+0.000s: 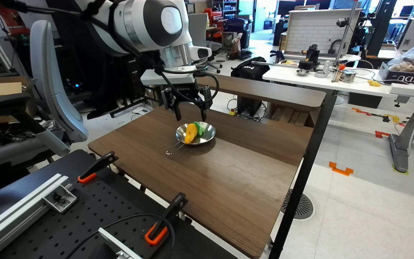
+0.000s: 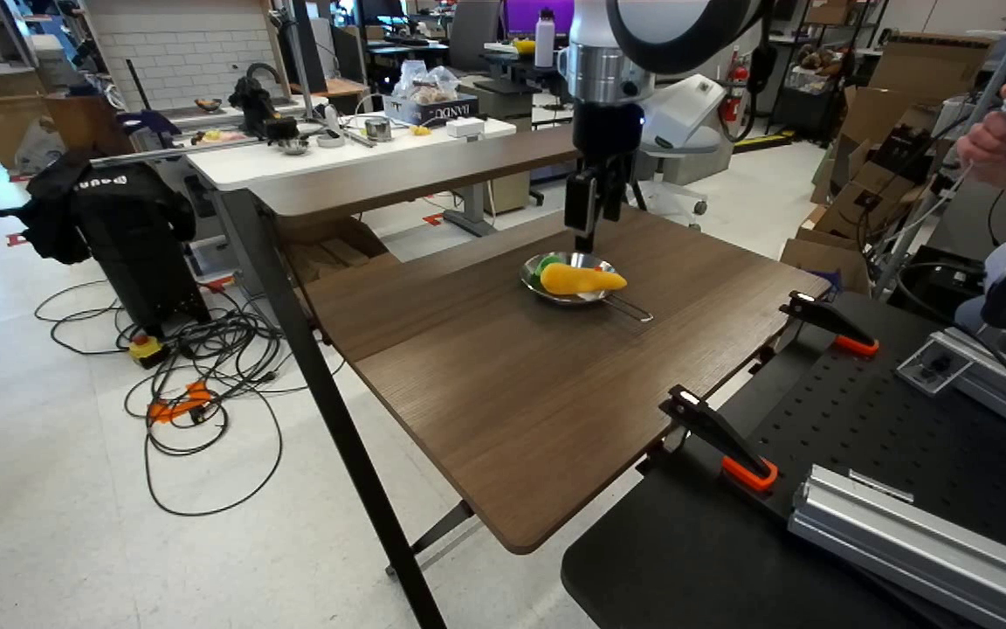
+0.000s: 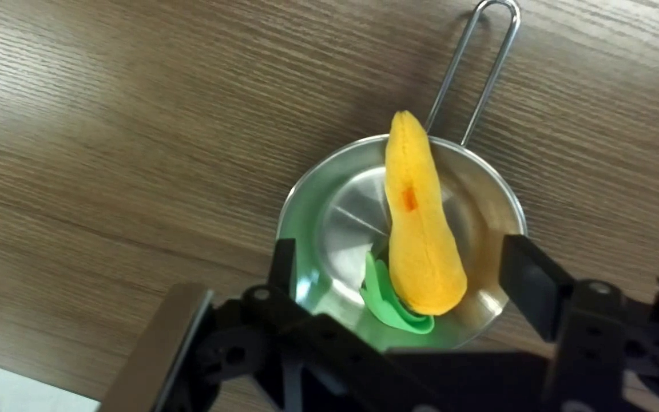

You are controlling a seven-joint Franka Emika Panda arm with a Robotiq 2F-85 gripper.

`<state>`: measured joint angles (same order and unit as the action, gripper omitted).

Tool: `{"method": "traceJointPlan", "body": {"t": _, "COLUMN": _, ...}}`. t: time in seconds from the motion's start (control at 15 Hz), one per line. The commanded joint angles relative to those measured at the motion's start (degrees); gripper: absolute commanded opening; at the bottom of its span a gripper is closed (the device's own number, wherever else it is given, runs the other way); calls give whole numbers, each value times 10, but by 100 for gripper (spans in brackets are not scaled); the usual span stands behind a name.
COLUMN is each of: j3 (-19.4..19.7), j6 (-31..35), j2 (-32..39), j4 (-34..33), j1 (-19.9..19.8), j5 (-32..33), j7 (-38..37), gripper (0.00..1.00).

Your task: Put the carrot plush toy on the pan

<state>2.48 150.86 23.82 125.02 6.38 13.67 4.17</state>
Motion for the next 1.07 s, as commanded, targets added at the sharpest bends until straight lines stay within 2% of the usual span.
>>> {"method": "traceJointPlan", "body": {"t": 0.0, "j3": 1, "j6": -9, "j2": -37, "j4": 21, "j1": -2, "j5": 12, "j7": -12, "gripper": 100}}
{"method": "traceJointPlan", "body": {"t": 0.47, "j3": 2, "j6": -16, "j2": -127, "j4": 70, "j1": -7, "j5": 15, "j7": -22, "gripper": 100}}
{"method": "traceJointPlan", "body": {"t": 0.67, "j3": -2, "j6": -59, "j2": -163, "j4": 85, "j1": -11, "j5": 5, "j7": -39, "gripper": 100}}
{"method": "traceJointPlan", "body": {"t": 0.73, "j3": -8, "j6": -28, "j2": -122, "j4": 61, "j1": -16, "j5": 3, "j7": -23, "gripper": 100}}
{"method": "traceJointPlan", "body": {"t": 1.0, "j3": -10, "j6": -33, "j2": -126, "j4": 64, "j1": -16, "j5": 3, "j7": -25, "gripper": 100}}
